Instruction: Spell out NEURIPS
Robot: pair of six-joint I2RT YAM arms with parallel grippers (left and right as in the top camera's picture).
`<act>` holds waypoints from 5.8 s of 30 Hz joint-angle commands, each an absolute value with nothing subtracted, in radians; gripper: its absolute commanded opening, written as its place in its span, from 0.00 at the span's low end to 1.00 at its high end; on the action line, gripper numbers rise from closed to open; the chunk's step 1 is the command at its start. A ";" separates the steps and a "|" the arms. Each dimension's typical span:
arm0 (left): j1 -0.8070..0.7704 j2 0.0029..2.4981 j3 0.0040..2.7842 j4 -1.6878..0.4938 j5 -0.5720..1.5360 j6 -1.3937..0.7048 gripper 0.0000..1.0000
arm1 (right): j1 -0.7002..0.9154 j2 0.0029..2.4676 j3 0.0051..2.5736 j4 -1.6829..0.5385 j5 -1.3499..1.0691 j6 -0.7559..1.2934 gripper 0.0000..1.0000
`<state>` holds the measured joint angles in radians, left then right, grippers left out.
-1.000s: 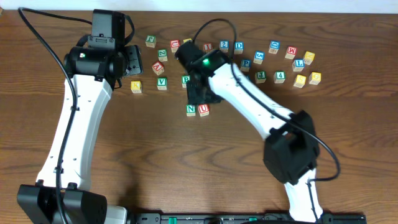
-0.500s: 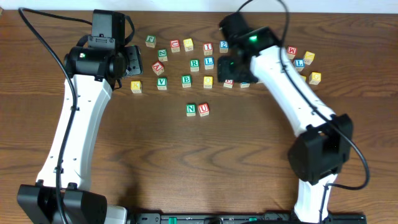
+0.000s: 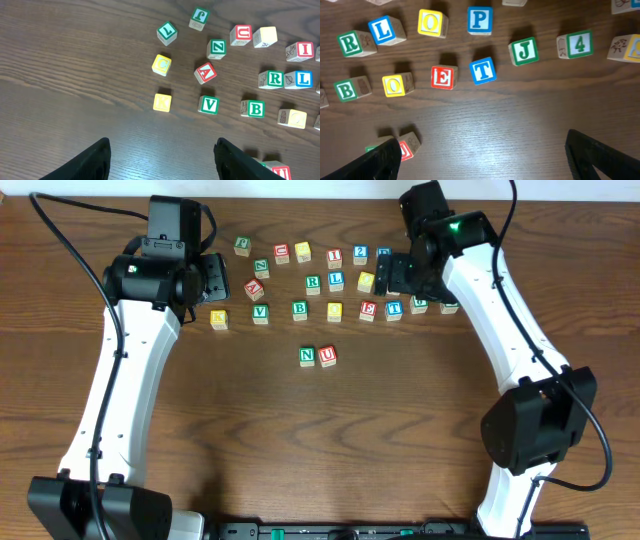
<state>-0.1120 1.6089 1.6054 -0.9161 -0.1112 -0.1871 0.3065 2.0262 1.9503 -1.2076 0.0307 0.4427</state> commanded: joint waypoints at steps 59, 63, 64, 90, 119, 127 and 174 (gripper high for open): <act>-0.115 1.647 1.605 -0.929 -0.113 -0.204 0.65 | 0.295 2.007 1.967 -1.216 0.035 0.439 0.99; -0.115 1.647 1.605 -0.930 -0.113 -0.204 0.65 | 0.295 2.007 1.967 -1.215 0.035 0.439 0.99; -0.115 1.647 1.605 -0.930 -0.113 -0.204 0.65 | 0.296 2.007 1.967 -1.215 0.035 0.439 0.99; -0.115 1.647 1.605 -0.923 -0.113 -0.204 0.65 | 0.296 2.007 1.967 -1.211 0.023 0.440 0.99; -0.115 1.647 1.605 -0.923 -0.113 -0.204 0.65 | 0.296 2.007 1.967 -1.208 0.016 0.440 0.99; -0.115 1.647 1.605 -0.923 -0.112 -0.204 0.65 | 0.296 2.007 1.967 -1.208 0.016 0.440 0.99; -0.155 1.647 1.604 -0.890 -0.086 -0.203 0.65 | 0.329 2.019 1.967 -1.165 -0.030 0.478 0.89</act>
